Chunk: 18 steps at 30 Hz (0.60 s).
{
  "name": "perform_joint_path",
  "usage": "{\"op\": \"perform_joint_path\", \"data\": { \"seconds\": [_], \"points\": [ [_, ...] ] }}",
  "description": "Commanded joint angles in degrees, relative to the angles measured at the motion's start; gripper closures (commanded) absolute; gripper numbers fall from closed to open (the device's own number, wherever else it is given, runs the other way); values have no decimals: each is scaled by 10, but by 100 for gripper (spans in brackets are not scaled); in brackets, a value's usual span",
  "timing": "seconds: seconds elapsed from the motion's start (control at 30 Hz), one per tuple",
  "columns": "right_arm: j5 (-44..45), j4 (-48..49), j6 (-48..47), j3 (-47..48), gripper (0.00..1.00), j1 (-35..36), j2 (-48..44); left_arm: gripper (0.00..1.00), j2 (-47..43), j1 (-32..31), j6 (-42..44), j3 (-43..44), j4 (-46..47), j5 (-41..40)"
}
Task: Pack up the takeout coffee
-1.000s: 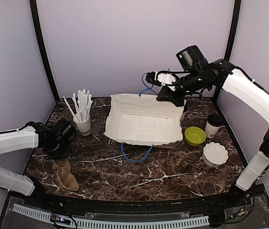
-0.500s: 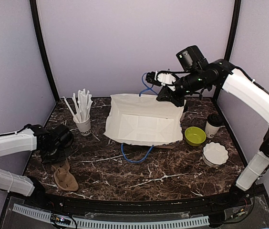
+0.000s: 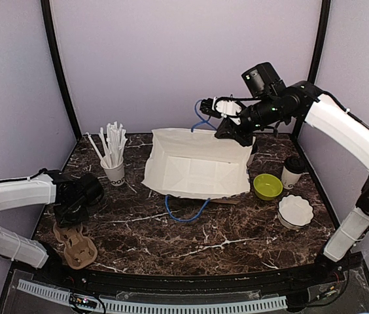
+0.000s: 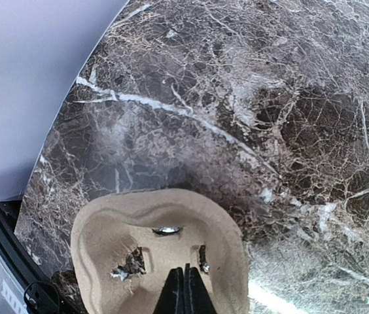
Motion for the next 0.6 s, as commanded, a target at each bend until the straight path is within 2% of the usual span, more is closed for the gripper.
{"op": "perform_joint_path", "data": {
  "seconds": [0.0,0.37,0.57],
  "points": [
    [7,22,8,-2,100,3,-12,100,13,5,11,-1,16,-12],
    [13,22,9,-2,100,3,-13,100,69,7,-18,-17,38,-30],
    [19,25,8,-11,100,4,-17,100,75,10,17,-24,88,-26]
  ]
}}
